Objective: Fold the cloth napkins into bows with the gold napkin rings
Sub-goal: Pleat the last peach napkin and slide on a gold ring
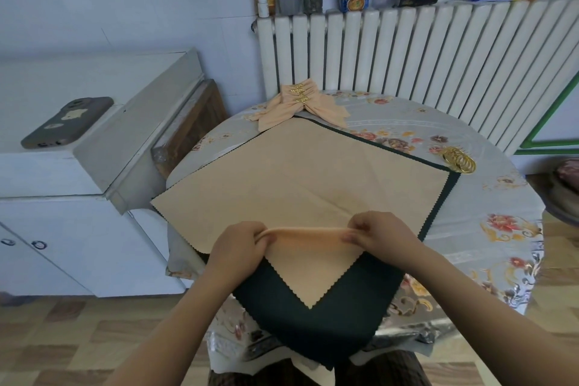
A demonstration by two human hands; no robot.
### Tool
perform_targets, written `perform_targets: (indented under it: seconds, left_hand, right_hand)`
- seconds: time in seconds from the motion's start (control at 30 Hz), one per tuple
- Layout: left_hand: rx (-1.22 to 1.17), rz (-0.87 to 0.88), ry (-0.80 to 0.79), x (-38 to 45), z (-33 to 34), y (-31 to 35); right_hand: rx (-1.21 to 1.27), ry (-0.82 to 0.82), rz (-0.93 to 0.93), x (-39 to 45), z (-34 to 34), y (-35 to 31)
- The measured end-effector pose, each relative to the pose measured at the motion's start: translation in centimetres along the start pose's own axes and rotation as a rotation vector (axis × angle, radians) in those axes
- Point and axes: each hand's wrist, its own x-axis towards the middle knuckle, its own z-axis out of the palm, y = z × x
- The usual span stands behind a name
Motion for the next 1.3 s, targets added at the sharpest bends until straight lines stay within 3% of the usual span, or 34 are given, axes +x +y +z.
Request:
perform_targets:
  seconds: [0.17,0.3,0.37,0.5,0.63,0.77,0.93,1.13,1.2,1.3]
  left_hand:
    - [0.009,0.057,-0.125,0.8,-2.2,0.3]
    - [-0.028,0.108,-0.417,1.2,-4.3,1.1]
    - [-0.035,0.111,-0.466,1.6,-4.7,1.2]
    - [0.037,0.026,-0.341,3.4,-3.6,0.9]
    - [0.191,-0.102,-0.169,4.6,-1.7,0.2]
    - [0.22,0.005,0.055,4.6,0.5,-0.5]
    - [-0.061,0.216,-0.202,4.6,1.9,-1.2]
    - [-0.105,0.189,-0.445,5.9,1.1,-1.8]
    - [-0.103,0.181,-0.365,7.1,1.1,-1.4]
    - [-0.175,0.068,-0.052,10.1,0.5,-0.9]
  right_hand:
    - [-0.009,0.022,-0.009,-0.3,-1.4,0.8]
    - [-0.01,-0.15,0.004,-0.3,-3.5,0.4]
    - [0.013,-0.171,0.019,-0.2,-4.3,0.5]
    - [-0.04,-0.056,0.074,1.8,-3.6,0.6]
    - [-0.15,0.195,0.047,3.8,-1.8,0.6]
    - [-0.136,0.131,-0.141,4.6,0.0,0.9]
    - [-0.037,-0.04,-0.208,5.2,2.7,0.5]
    - [-0.144,0.113,-0.186,8.0,3.1,-0.4]
    - [-0.134,0.161,-0.152,9.6,2.4,-0.7]
    - [0.045,0.207,-0.041,12.9,0.7,-0.8]
